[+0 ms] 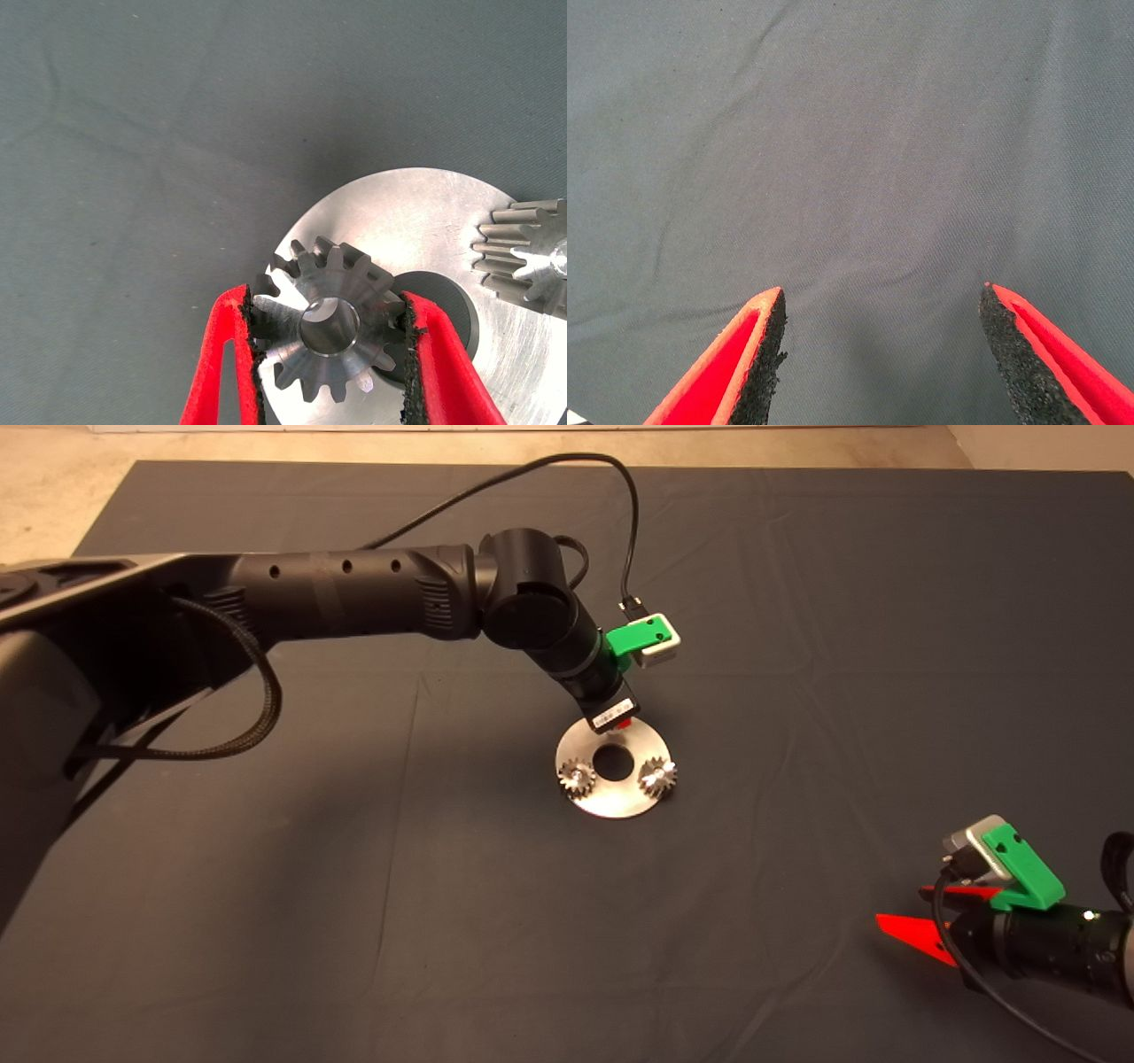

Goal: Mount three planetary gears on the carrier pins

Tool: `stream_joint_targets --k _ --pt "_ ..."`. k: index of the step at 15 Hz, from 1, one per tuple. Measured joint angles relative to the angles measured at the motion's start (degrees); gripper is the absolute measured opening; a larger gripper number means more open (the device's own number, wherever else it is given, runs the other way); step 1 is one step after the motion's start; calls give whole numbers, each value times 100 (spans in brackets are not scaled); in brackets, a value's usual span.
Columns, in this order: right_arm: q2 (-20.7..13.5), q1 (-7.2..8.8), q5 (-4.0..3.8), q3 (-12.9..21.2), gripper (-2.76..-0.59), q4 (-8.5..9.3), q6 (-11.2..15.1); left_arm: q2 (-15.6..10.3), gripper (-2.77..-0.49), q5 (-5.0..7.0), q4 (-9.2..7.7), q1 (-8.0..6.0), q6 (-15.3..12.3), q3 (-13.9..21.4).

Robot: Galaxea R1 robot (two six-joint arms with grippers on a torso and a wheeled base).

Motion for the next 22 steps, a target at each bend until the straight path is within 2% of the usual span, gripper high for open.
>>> stream_joint_targets --k 4,7,11,14,22 --pt "9 1 -2 0 -173 -1 0 -1 -266 2 1 -123 -4 0" --pt "9 0 -2 0 -173 0 0 2 -266 2 0 -126 1 -14" --pt "9 0 -5 0 -173 -1 0 13 -266 2 20 -126 37 -298" --pt "9 2 -2 0 -173 -2 0 19 -266 -9 17 -123 161 -306" --pt "9 2 -2 0 -173 -1 0 37 -266 -15 6 -123 161 -310"
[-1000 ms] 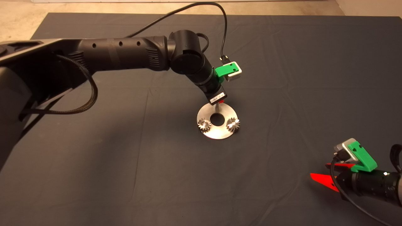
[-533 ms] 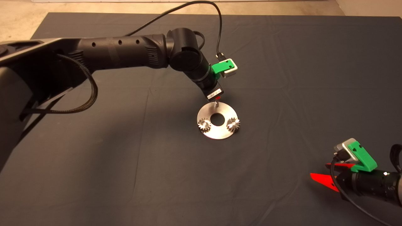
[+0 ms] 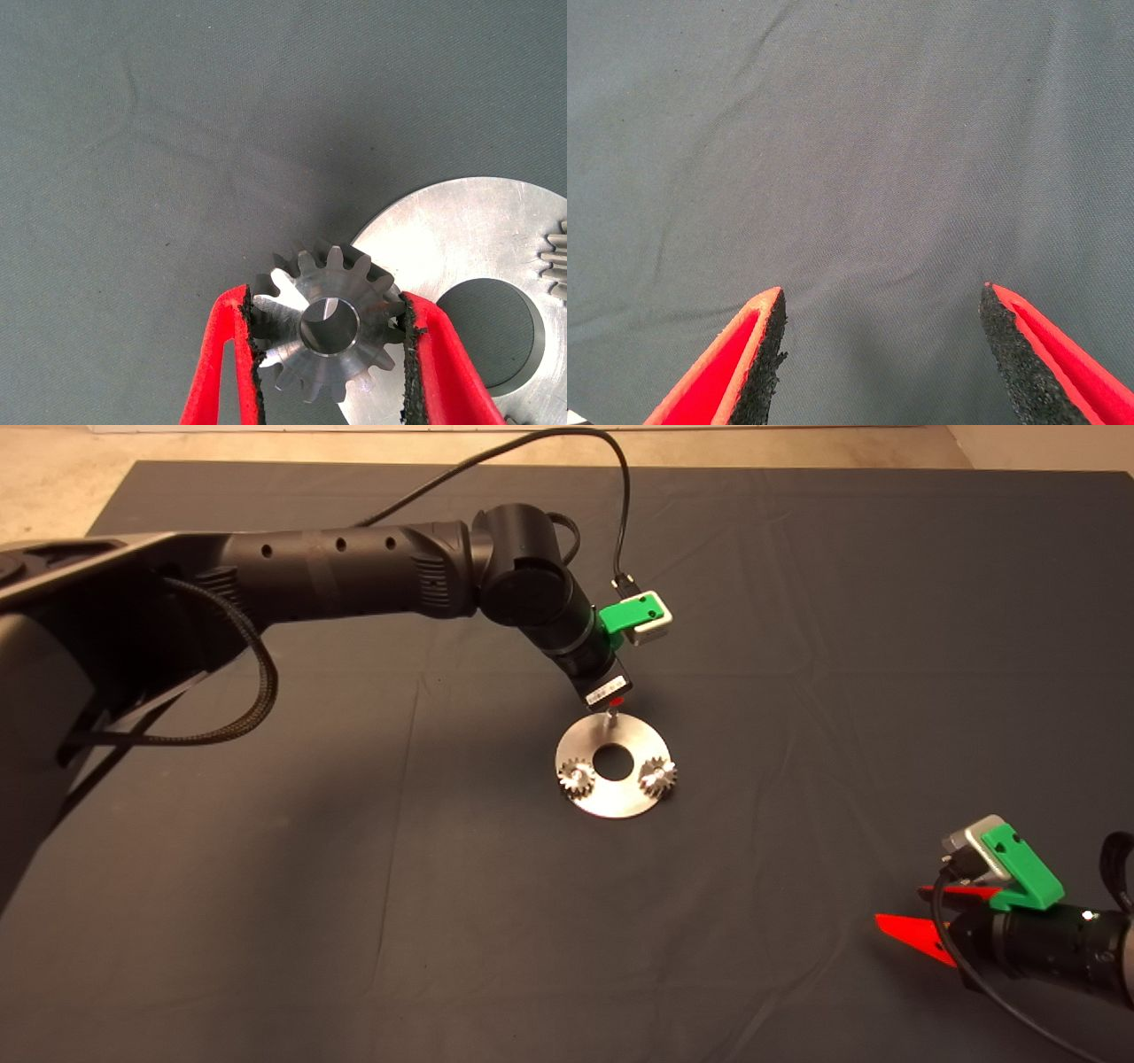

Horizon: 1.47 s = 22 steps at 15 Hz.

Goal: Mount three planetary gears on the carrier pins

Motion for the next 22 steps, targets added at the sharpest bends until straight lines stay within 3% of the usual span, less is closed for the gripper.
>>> stream_joint_targets --k 22 --pt "0 0 -2 0 -173 1 0 -21 -266 17 -74 7 -3 222"
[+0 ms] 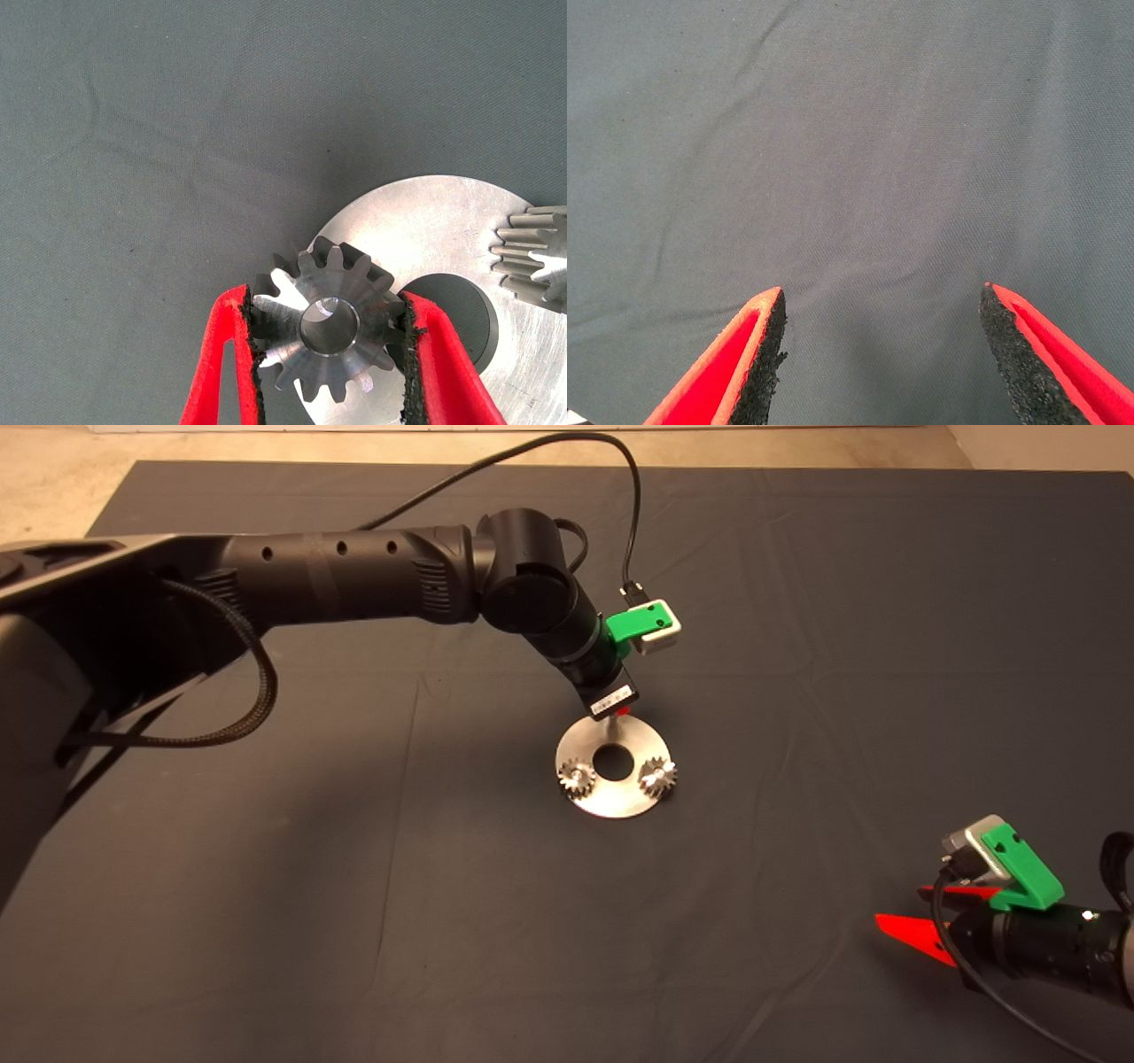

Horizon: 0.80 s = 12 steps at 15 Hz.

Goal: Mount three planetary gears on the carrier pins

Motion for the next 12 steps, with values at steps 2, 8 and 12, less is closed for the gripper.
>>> stream_joint_targets --k 2,8,12 --pt "0 0 2 0 -173 -1 0 0 -266 2 -2 9 2 0" --pt "0 0 2 0 -173 0 0 0 -266 -2 0 9 0 0" --pt "0 0 2 0 -173 0 0 -1 -266 -13 0 120 2 0"
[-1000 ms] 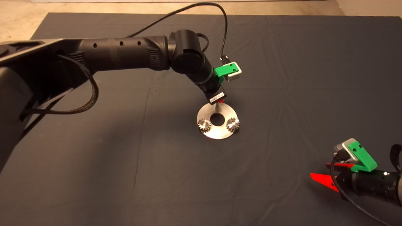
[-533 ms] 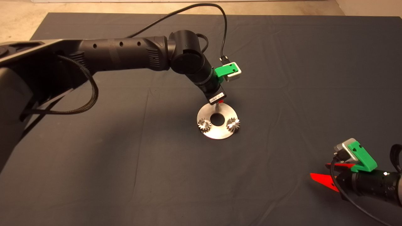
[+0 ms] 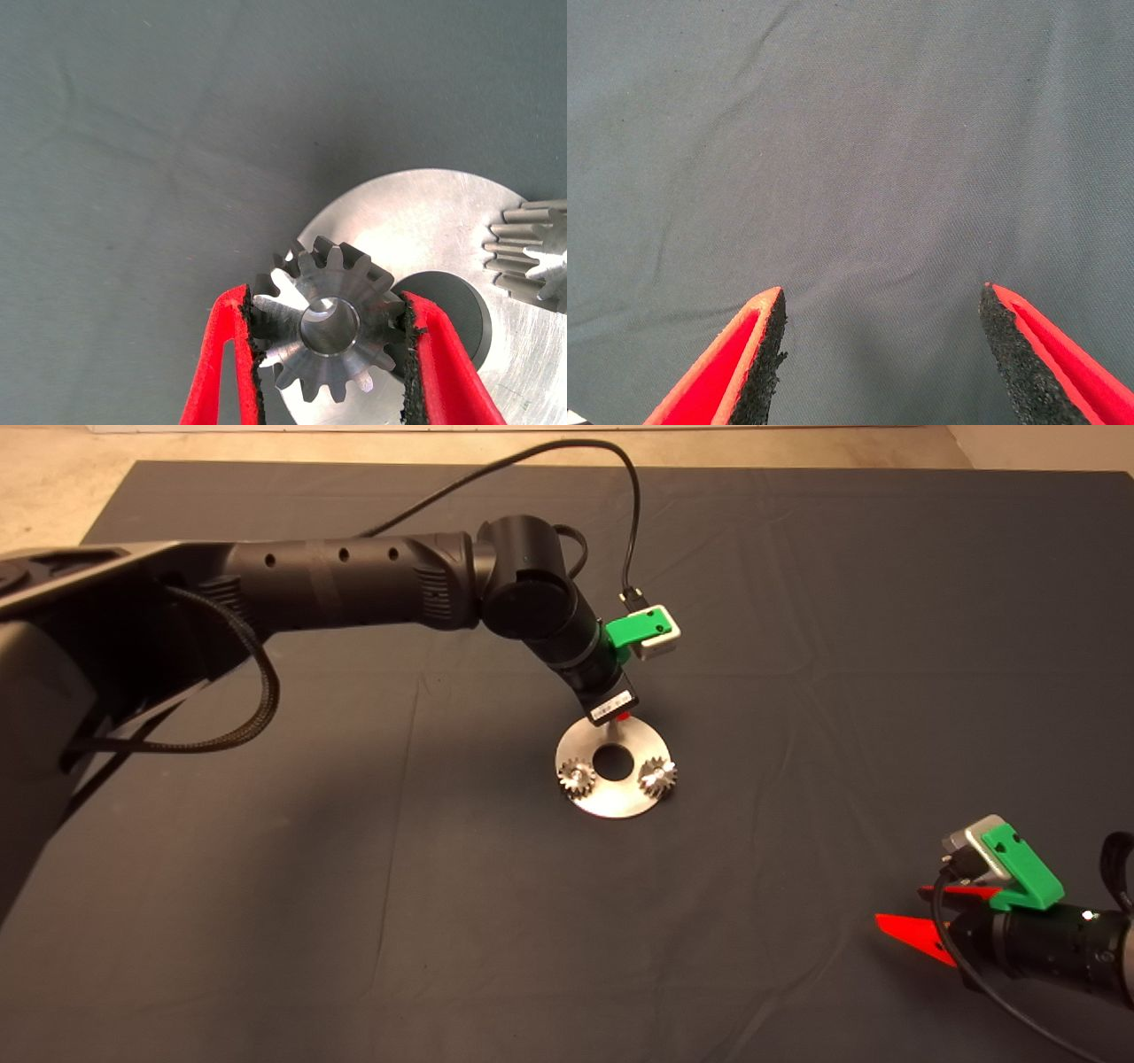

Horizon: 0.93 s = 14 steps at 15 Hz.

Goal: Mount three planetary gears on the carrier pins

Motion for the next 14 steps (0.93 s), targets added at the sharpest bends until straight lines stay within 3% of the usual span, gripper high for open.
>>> stream_joint_targets --k 14 --pt "0 0 0 0 -173 1 0 4 -266 -61 -13 46 4 -89"
